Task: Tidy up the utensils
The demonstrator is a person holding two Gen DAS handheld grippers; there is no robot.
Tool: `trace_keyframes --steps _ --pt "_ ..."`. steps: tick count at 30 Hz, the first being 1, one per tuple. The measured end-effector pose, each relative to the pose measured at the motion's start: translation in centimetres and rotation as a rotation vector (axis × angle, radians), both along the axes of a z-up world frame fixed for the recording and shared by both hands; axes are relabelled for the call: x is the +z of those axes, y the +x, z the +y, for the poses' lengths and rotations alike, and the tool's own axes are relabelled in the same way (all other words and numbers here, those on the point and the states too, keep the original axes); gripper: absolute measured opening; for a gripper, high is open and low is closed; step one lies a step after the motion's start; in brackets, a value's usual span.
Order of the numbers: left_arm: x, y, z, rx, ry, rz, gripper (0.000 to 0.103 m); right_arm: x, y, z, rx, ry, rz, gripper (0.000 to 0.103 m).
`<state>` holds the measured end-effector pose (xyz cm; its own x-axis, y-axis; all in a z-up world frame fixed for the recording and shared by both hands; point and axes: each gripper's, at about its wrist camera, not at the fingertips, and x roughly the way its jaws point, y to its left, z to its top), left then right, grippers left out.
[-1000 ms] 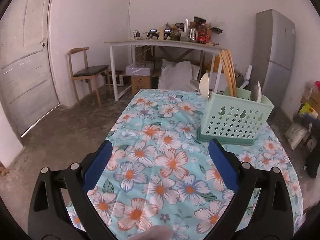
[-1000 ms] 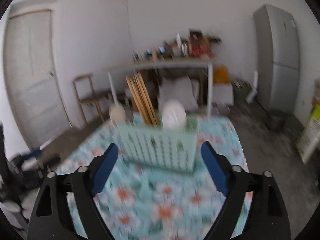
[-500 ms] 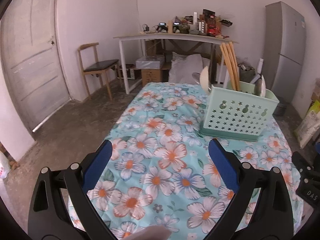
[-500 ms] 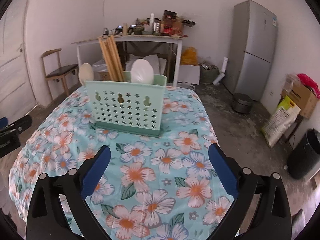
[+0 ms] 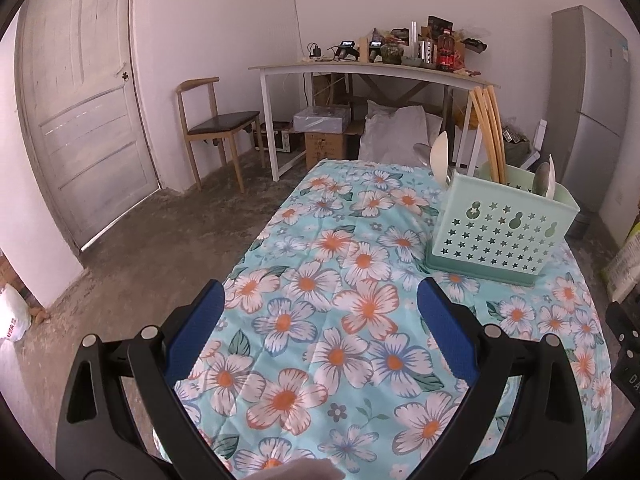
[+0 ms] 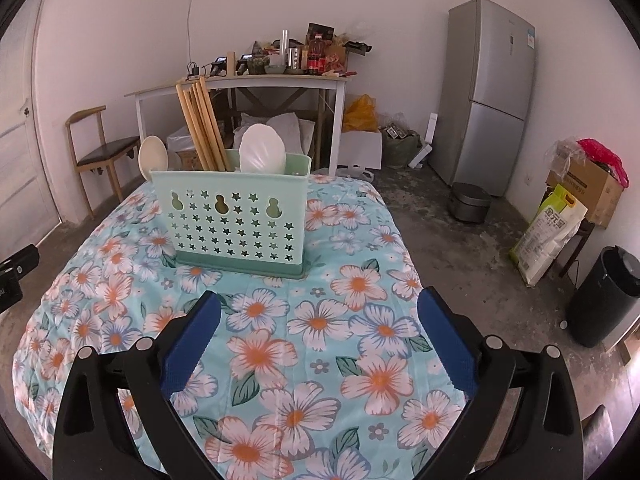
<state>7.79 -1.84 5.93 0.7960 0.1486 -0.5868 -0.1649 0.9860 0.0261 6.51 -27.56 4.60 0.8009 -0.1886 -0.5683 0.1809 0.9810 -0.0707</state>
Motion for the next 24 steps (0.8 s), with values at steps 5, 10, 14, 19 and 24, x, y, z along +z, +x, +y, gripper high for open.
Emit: trace_keyframes --steps 5,10,14,19,24 --pt "-0.06 0.04 0.02 -0.002 -0.005 0.003 0.093 0.04 0.02 0.14 0.01 0.002 0.002 0.096" --pt "0.05 -0.06 0.08 -0.003 -0.019 0.001 0.093 0.06 0.04 0.23 0.013 0.006 0.0 0.096" --pt "0.05 -0.06 0.06 -0.005 -0.02 0.002 0.093 0.06 0.0 0.23 0.013 0.007 -0.001 0.096" --pt "0.14 -0.11 -0.08 -0.015 -0.027 0.012 0.093 0.08 -0.01 0.25 0.011 0.011 0.001 0.096" --pt "0.29 -0.24 -0.25 -0.022 -0.022 0.004 0.093 0.09 -0.04 0.14 0.009 0.012 0.0 0.096"
